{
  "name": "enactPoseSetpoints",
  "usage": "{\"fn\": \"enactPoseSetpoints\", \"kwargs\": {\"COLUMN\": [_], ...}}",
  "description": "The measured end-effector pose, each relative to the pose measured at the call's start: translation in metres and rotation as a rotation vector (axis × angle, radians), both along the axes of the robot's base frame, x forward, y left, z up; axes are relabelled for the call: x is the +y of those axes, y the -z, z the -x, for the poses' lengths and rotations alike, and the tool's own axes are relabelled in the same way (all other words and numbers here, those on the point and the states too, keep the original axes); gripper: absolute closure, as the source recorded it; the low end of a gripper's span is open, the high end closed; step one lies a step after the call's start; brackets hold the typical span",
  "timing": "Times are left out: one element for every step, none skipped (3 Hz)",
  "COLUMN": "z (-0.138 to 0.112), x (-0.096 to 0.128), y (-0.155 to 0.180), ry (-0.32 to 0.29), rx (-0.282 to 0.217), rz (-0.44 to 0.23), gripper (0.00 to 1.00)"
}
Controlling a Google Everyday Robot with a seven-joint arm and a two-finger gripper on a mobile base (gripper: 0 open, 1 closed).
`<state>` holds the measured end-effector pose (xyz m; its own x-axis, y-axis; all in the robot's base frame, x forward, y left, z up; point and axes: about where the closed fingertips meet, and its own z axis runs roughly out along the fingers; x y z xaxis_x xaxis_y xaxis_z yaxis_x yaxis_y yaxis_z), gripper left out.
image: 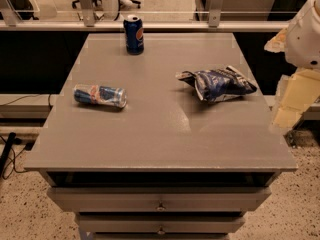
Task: Place redbull can upright
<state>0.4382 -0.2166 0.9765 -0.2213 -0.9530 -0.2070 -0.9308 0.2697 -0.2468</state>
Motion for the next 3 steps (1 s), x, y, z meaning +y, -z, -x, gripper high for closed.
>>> {"fn": "enactPoseSetpoints", "kwargs": {"z": [0.0, -0.007, -0.027], "x": [0.003, 0.035, 0.103], "y": [-0.001, 0.005, 0.027], "ry": [-0.006, -0.02, -0.036], "rx": [-0.004, 0.018, 0.057], "rz": [-0.001, 0.015, 0.028], "gripper": [0.0, 0.0, 0.0]}}
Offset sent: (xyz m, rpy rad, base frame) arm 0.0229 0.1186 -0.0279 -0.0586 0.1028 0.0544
